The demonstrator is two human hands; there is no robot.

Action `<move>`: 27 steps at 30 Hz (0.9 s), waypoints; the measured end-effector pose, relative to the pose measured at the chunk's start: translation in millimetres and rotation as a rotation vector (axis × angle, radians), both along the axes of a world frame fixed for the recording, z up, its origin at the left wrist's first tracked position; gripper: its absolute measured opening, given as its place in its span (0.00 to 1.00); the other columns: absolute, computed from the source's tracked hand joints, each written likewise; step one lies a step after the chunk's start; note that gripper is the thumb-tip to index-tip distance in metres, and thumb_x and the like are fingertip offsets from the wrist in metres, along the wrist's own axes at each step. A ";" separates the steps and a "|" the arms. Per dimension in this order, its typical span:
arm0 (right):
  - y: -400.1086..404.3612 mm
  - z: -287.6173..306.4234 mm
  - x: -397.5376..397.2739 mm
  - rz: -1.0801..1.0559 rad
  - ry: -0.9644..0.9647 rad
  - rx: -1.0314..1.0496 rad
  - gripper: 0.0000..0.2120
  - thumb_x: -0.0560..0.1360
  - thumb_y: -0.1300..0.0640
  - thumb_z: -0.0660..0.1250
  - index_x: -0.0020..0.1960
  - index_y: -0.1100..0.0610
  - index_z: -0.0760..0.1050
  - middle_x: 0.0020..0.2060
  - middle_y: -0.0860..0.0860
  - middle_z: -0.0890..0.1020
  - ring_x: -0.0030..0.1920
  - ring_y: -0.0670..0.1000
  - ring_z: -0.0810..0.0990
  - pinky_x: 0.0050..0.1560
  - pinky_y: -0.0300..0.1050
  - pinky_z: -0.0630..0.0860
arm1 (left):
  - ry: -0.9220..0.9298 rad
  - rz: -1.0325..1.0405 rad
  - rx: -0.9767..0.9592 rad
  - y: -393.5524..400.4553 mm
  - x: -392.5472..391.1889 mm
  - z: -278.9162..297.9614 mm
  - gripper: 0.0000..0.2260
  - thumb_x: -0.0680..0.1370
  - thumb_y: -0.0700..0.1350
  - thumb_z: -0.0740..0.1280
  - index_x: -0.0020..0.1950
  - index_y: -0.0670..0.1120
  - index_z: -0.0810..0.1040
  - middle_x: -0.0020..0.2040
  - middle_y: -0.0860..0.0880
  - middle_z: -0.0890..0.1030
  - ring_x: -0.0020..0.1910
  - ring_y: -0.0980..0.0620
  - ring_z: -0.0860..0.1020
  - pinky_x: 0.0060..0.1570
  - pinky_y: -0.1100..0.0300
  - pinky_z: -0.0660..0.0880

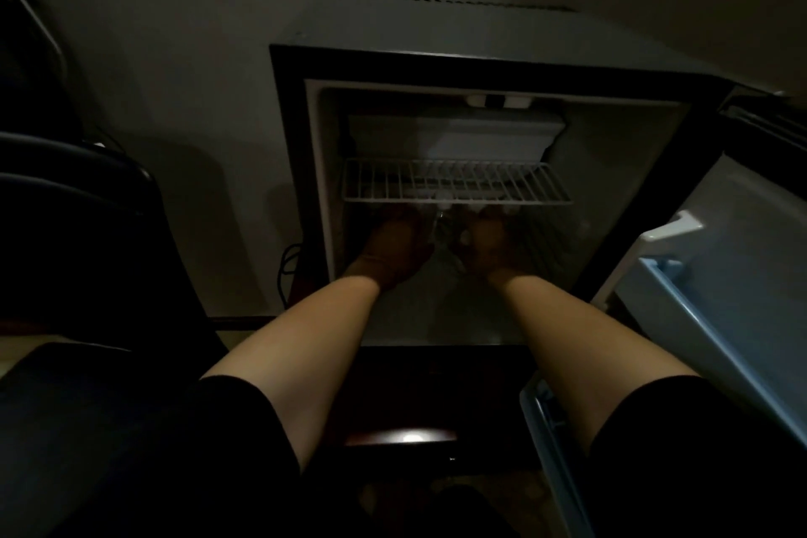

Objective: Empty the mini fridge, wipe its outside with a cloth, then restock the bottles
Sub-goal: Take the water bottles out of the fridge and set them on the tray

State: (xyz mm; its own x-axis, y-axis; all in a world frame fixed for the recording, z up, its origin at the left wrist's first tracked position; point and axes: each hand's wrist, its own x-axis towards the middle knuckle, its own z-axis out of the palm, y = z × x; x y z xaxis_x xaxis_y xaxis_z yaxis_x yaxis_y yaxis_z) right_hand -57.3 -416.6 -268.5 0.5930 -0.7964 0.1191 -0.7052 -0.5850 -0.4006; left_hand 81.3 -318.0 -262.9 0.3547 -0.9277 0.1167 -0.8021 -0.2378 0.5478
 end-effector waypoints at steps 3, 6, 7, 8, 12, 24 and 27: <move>16.3 13.8 -2.5 -0.015 -0.042 0.139 0.21 0.80 0.58 0.66 0.72 0.58 0.70 0.71 0.60 0.71 0.71 0.61 0.69 0.72 0.54 0.65 | 0.066 -0.017 0.072 9.9 -4.3 13.8 0.18 0.83 0.52 0.61 0.71 0.47 0.72 0.69 0.42 0.73 0.66 0.41 0.73 0.65 0.52 0.69; 36.4 31.5 -7.9 -0.045 0.007 0.275 0.19 0.80 0.55 0.67 0.69 0.57 0.72 0.68 0.59 0.74 0.66 0.60 0.73 0.66 0.52 0.70 | 0.063 -0.035 0.115 25.0 -8.7 27.4 0.22 0.82 0.55 0.61 0.73 0.49 0.70 0.72 0.44 0.71 0.68 0.42 0.72 0.67 0.52 0.68; 44.5 38.3 -10.2 -0.051 0.047 0.306 0.19 0.80 0.54 0.67 0.69 0.57 0.72 0.68 0.59 0.73 0.66 0.60 0.74 0.65 0.52 0.71 | 0.044 -0.035 0.129 31.1 -12.4 32.2 0.22 0.82 0.55 0.62 0.74 0.48 0.69 0.72 0.43 0.70 0.69 0.42 0.71 0.67 0.53 0.68; 53.3 45.3 -12.5 -0.045 0.097 0.324 0.20 0.80 0.53 0.67 0.70 0.57 0.72 0.68 0.59 0.73 0.66 0.60 0.73 0.65 0.52 0.71 | 0.023 -0.035 0.149 37.1 -16.6 35.1 0.23 0.82 0.55 0.62 0.74 0.47 0.69 0.73 0.43 0.70 0.69 0.41 0.71 0.67 0.53 0.68; 87.2 60.4 -32.0 0.015 0.204 0.371 0.18 0.78 0.54 0.68 0.66 0.57 0.73 0.62 0.58 0.77 0.62 0.59 0.77 0.62 0.50 0.74 | -0.005 -0.019 0.226 62.2 -34.7 43.6 0.20 0.80 0.57 0.61 0.68 0.50 0.73 0.67 0.43 0.75 0.61 0.40 0.77 0.60 0.50 0.75; 160.7 76.0 -94.0 0.086 0.013 0.211 0.11 0.75 0.54 0.72 0.55 0.56 0.78 0.52 0.48 0.71 0.52 0.51 0.77 0.55 0.47 0.76 | -0.108 0.073 0.249 154.2 -83.6 61.4 0.10 0.78 0.57 0.63 0.48 0.51 0.73 0.51 0.51 0.71 0.47 0.50 0.75 0.48 0.50 0.78; 178.0 82.0 -115.1 0.121 -0.030 0.183 0.11 0.74 0.54 0.72 0.55 0.57 0.79 0.53 0.50 0.72 0.52 0.51 0.77 0.56 0.48 0.76 | -0.101 0.120 0.250 184.7 -105.2 63.7 0.11 0.78 0.58 0.63 0.49 0.51 0.73 0.52 0.50 0.71 0.48 0.49 0.75 0.48 0.50 0.77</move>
State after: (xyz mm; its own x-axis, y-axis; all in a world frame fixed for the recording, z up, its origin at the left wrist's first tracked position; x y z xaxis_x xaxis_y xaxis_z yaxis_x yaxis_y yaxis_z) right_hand -172.5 -238.6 -186.5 0.6839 -0.7296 -0.0014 -0.6202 -0.5804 -0.5278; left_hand -23.9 -133.3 -199.1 0.4622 -0.8841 -0.0693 -0.8076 -0.4519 0.3789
